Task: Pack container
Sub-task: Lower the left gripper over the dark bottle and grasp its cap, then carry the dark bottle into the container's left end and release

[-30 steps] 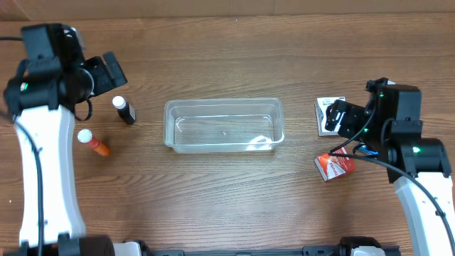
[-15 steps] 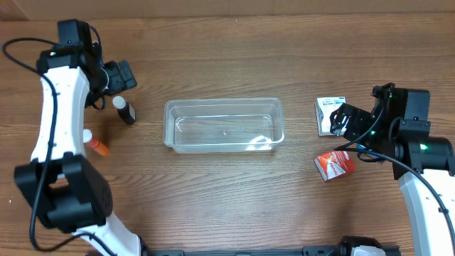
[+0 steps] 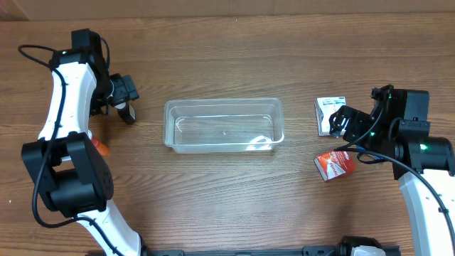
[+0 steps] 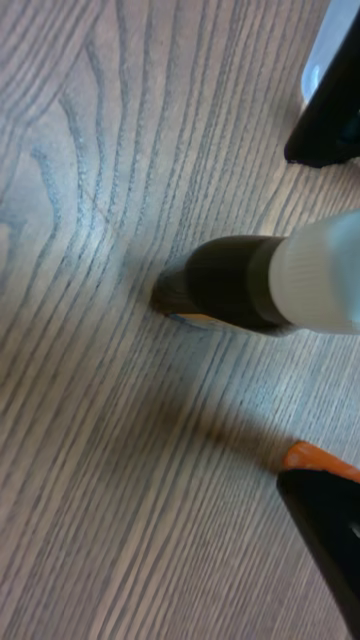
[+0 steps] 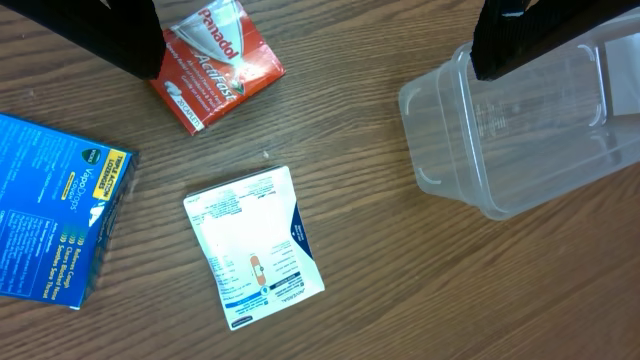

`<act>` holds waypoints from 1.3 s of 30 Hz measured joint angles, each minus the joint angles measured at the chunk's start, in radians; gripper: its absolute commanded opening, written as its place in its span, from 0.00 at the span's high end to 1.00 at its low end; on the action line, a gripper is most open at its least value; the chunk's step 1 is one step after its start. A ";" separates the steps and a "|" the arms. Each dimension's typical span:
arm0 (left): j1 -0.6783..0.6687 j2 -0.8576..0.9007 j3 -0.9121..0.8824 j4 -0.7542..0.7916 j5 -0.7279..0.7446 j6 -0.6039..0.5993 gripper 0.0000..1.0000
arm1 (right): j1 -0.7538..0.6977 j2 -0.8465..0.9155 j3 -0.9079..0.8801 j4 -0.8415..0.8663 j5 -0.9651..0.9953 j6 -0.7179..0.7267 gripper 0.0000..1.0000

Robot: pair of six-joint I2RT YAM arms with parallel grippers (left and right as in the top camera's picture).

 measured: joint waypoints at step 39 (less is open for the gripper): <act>-0.106 0.018 0.356 -0.232 -0.015 -0.024 0.96 | 0.000 0.000 0.000 -0.027 0.002 0.000 0.00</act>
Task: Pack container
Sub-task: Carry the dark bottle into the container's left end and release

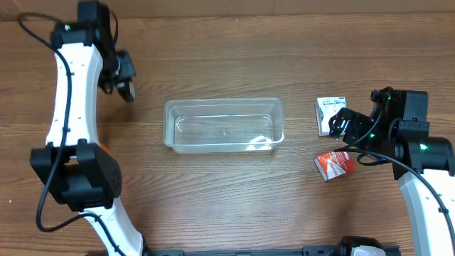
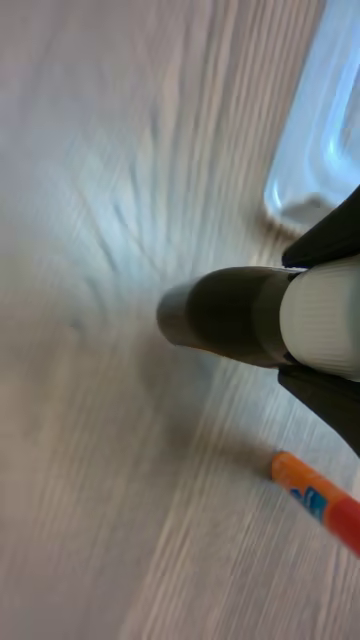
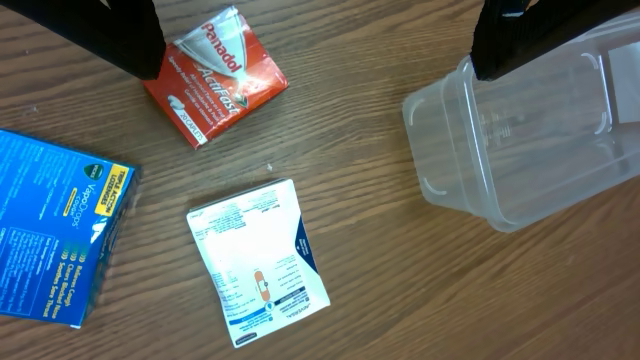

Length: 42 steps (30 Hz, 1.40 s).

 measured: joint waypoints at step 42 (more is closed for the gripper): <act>-0.343 -0.067 -0.349 0.064 -0.006 -0.029 0.96 | 0.000 0.000 0.000 0.009 0.011 0.000 0.00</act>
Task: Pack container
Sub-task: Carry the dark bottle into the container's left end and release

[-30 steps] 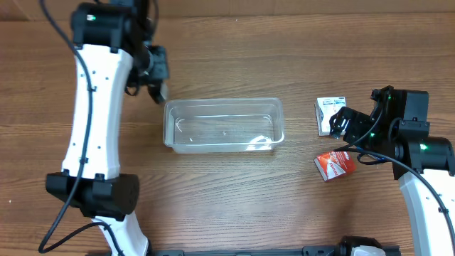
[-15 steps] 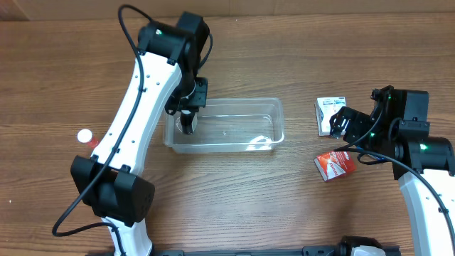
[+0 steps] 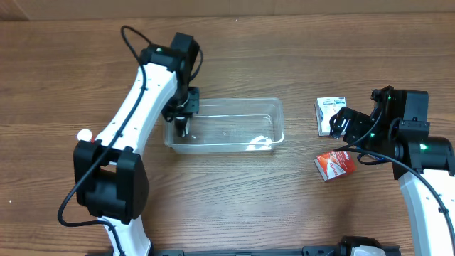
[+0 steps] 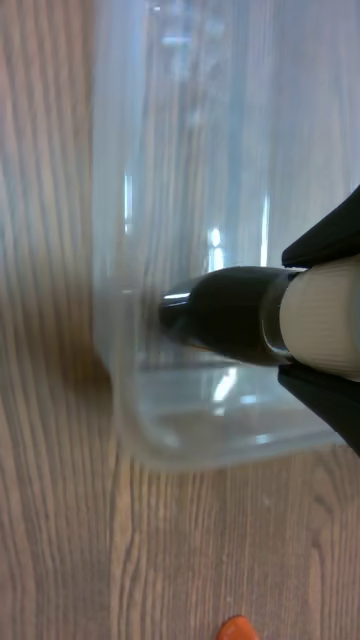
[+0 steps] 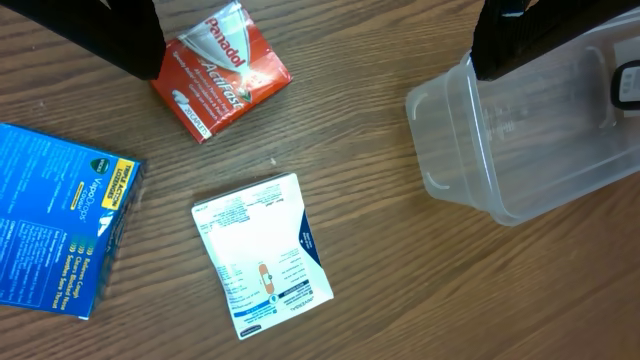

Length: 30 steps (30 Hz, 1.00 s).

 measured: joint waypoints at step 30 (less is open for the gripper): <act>0.027 0.000 -0.022 0.070 -0.003 0.012 0.44 | 0.000 0.000 0.000 0.000 0.014 0.000 0.00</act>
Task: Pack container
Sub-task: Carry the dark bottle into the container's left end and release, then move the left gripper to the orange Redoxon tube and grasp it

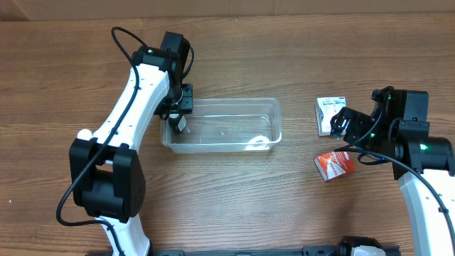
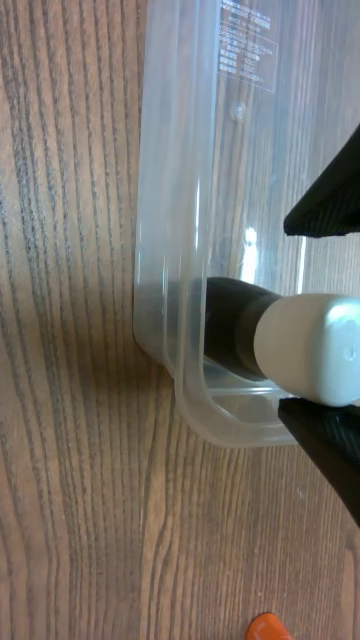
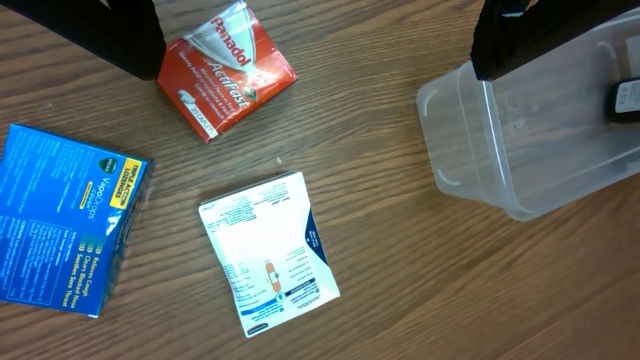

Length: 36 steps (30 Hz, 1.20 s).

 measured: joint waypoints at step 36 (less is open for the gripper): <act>0.446 -0.641 -0.063 -0.283 -0.136 -0.157 0.00 | 0.000 0.000 0.000 -0.005 0.000 0.000 0.00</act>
